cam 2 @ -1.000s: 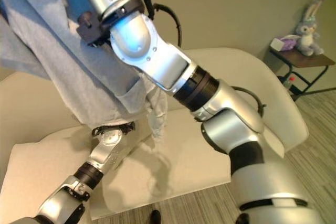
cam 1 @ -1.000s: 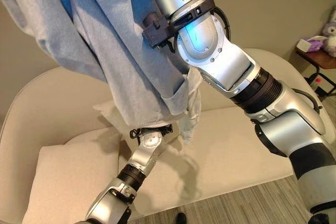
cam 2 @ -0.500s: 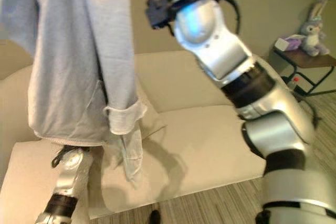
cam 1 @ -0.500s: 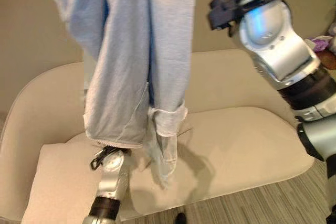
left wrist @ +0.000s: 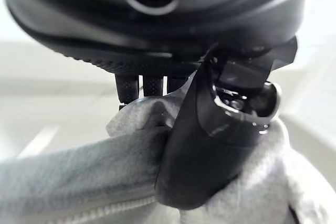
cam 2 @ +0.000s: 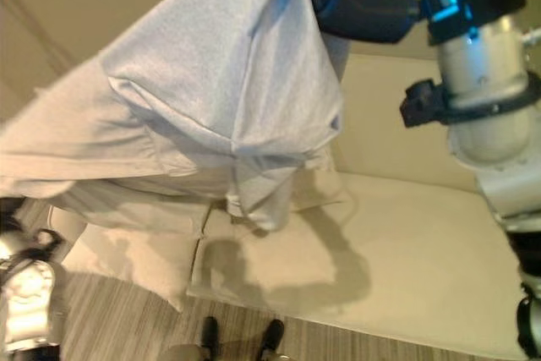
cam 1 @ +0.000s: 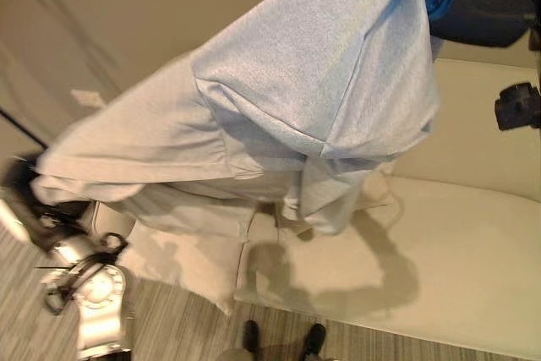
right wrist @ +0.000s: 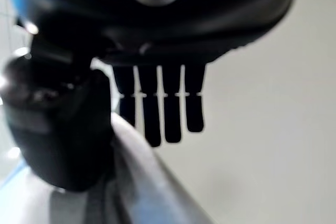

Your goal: Hang the clothes on the sofa on the clothes rack.

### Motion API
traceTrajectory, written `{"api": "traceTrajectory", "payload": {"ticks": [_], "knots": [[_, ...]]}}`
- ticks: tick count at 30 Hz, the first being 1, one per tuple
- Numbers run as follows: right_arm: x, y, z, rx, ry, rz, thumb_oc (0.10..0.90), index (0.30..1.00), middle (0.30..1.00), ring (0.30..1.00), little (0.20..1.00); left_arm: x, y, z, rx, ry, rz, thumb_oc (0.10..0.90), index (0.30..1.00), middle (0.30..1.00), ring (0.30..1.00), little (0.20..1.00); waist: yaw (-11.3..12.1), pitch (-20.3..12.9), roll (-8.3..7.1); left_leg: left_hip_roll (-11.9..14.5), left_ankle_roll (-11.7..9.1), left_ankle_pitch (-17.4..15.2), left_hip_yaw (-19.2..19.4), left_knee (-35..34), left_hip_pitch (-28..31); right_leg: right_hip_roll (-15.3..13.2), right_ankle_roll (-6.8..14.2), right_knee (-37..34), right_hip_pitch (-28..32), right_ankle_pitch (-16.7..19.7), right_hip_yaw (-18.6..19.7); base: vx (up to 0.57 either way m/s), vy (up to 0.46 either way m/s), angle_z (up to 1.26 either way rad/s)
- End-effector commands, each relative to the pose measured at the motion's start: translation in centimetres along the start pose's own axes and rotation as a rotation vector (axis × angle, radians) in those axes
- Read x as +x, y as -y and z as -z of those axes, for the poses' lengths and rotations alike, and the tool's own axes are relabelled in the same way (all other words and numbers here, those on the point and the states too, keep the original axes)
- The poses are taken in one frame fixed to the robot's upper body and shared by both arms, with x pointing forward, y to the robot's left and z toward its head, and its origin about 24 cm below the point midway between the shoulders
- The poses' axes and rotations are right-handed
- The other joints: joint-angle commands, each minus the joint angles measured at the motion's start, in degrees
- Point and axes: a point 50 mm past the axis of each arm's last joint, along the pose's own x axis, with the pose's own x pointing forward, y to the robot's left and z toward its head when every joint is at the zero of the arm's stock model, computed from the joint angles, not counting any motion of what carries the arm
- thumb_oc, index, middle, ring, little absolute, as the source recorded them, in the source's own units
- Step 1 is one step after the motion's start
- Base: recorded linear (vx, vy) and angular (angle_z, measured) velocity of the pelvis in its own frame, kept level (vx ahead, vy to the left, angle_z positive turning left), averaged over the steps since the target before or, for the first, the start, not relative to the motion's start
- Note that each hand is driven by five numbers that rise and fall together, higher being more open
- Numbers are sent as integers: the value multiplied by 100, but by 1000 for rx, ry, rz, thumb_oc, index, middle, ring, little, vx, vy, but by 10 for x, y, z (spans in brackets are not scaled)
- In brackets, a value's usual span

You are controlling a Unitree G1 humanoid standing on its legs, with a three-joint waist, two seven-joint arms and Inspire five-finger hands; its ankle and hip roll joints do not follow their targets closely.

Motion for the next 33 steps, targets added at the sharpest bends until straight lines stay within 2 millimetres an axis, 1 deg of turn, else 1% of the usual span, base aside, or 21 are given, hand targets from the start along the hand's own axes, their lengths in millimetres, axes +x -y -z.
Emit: {"api": "traceTrajectory", "payload": {"ticks": [1, 3, 5, 9, 10, 11, 12, 13, 14, 15, 16, 17, 18, 19, 21, 23, 24, 25, 27, 30, 33], "knots": [[10, 46, -10, -144, 105, 220, 400, 300, 300, 300, 300, 45, 10, -87, -46, 561, -125, 400, 300, 300, 300, 300, -212, -588, -172, 585, -211, 348, 180, 91, 350, -740, 1186, 88, 559, -508, -137, -60, 286, 62], [3, 46, -12, -170, 107, 220, 400, 300, 300, 300, 300, 47, 13, -96, -39, 623, -128, 400, 300, 300, 300, 300, -256, -635, -154, 839, -329, 627, 166, 18, 388, -802, 1228, 96, 553, -471, -254, -31, 218, 58], [-9, 45, -13, -250, 105, 219, 400, 300, 300, 300, 300, 51, 16, -117, -23, 759, -139, 400, 300, 300, 300, 300, -309, -713, -98, 1429, -664, 1383, 27, -34, 413, -1142, 1427, 179, 500, -371, -357, -19, 405, 36], [-22, 42, -15, -367, 92, 200, 400, 300, 300, 300, 300, 51, 22, -125, -16, 817, -135, 400, 300, 300, 300, 300, -369, -816, -123, 1605, -764, 1672, -331, -358, 473, -1517, 1707, 315, 416, -201, -358, -5, 469, 30], [-31, 43, -11, -438, 57, 189, 400, 300, 300, 300, 300, 43, 24, -124, -21, 821, -108, 400, 300, 300, 300, 300, -391, -887, -108, 1489, -764, 1242, -593, -325, 480, -1778, 1879, 388, 412, -45, -213, 25, 495, 9], [-32, 43, -11, -441, 55, 189, 400, 300, 300, 300, 300, 43, 24, -125, -22, 820, -105, 400, 300, 300, 300, 300, -379, -893, -119, 1478, -764, 1219, -603, -293, 465, -1791, 1883, 390, 415, -47, -216, 30, 624, 14], [-44, 43, -7, -473, -1, 184, 400, 300, 300, 300, 300, 41, 27, -123, -9, 811, -70, 400, 300, 300, 300, 300, -509, -969, -76, 1347, -764, 164, -404, -372, 527, -2025, 1925, 416, 529, 35, -238, -13, 494, 20], [-54, 45, -4, -508, -46, 181, 400, 300, 300, 300, 300, 41, 28, -122, 0, 804, -58, 400, 300, 300, 300, 300, -539, -976, -96, 1230, -764, -142, -327, -377, 553, -2173, 1925, 440, 549, 172, -273, -25, 498, 14], [-56, 46, -5, -513, -50, 182, 400, 300, 300, 300, 300, 40, 29, -122, -4, 803, -53, 400, 300, 300, 300, 300, -511, -975, -125, 1204, -764, -138, -333, -367, 540, -2198, 1925, 433, 546, 206, -278, -49, 569, 47], [-69, 47, -3, -556, -107, 199, 400, 300, 300, 300, 300, 37, 35, -115, 20, 764, -21, 400, 300, 300, 300, 300, -494, -934, -163, 838, -579, -478, -257, -392, 588, -2519, 1925, 578, 592, 758, -369, -59, 389, 49], [-70, 48, -4, -562, -111, 200, 400, 300, 300, 300, 300, 37, 36, -116, 16, 765, -18, 400, 300, 300, 300, 300, -476, -924, -237, 740, -529, -449, -262, -394, 570, -2607, 1925, 550, 584, 836, -368, -71, 757, 59], [-80, 47, -2, -595, -161, 241, 400, 300, 300, 300, 300, 32, 36, -112, 40, 747, 10, 400, 300, 300, 300, 300, -406, -871, -266, 365, -312, -722, -165, -432, 688, -2964, 1925, 793, 551, 1498, -619, -59, 414, 26], [-81, 46, -2, -597, -163, 243, 400, 300, 300, 300, 300, 32, 36, -113, 42, 749, 12, 400, 300, 300, 300, 300, -401, -854, -348, 264, -260, -725, -155, -432, 706, -3053, 1925, 750, 564, 1577, -598, -87, 751, 19], [-79, 41, -7, -604, -137, 288, 400, 300, 300, 300, 300, 25, 33, -111, 31, 730, 2, 400, 300, 300, 300, 300, -290, -761, -308, -19, -29, -865, -62, -432, 763, -3240, 1925, 916, 580, 1592, -1001, -86, 551, 8], [-82, 36, -8, -591, -150, 306, 400, 300, 300, 300, 300, 22, 31, -106, 44, 695, 6, 400, 300, 300, 300, 300, -328, -700, -319, -165, 72, -894, -96, -432, 797, -3158, 1925, 1068, 606, 1331, -1026, -75, 479, 8], [-84, 35, -7, -604, -170, 296, 400, 300, 300, 300, 300, 14, 33, -92, 36, 606, 37, 400, 300, 300, 300, 300, -394, -613, -433, -437, 268, -860, -110, -432, 779, -2787, 1862, 1303, 521, 837, -930, -73, 380, -19], [-87, 36, -5, -589, -187, 296, 400, 300, 300, 300, 300, 4, 37, -79, 46, 525, 101, 400, 300, 300, 300, 300, -466, -570, -516, -637, 449, -829, -150, -432, 778, -2136, 1719, 1490, 446, 250, -762, -15, 214, 27], [-88, 36, -5, -590, -188, 292, 400, 300, 300, 300, 300, 3, 38, -79, 45, 521, 105, 400, 300, 300, 300, 300, -431, -584, -487, -591, 423, -844, -131, -432, 787, -2111, 1682, 1581, 404, 154, -739, -39, 320, 49], [-96, 31, 0, -523, -239, 289, 400, 300, 300, 300, 300, -12, 47, -66, 17, 422, 194, 400, 300, 300, 300, 300, -530, -508, -597, -806, 552, -741, -187, -432, 762, -1080, 1357, 1800, 167, -604, -372, -20, 228, 16], [-103, 32, 5, -479, -273, 283, 400, 300, 300, 300, 300, -22, 56, -60, -32, 360, 262, 400, 300, 300, 300, 300, -649, -452, -766, -939, 547, -739, -268, -432, 744, -257, 1063, 1683, -78, -886, 277, 16, 96, 15], [-105, 33, 9, -465, -296, 299, 400, 300, 300, 300, 300, -25, 61, -60, -94, 319, 274, 400, 300, 300, 300, 300, -680, -414, -845, -1052, 589, -729, -302, -432, 715, -20, 968, 1523, -204, -772, 397, 22, 40, -24]]}}
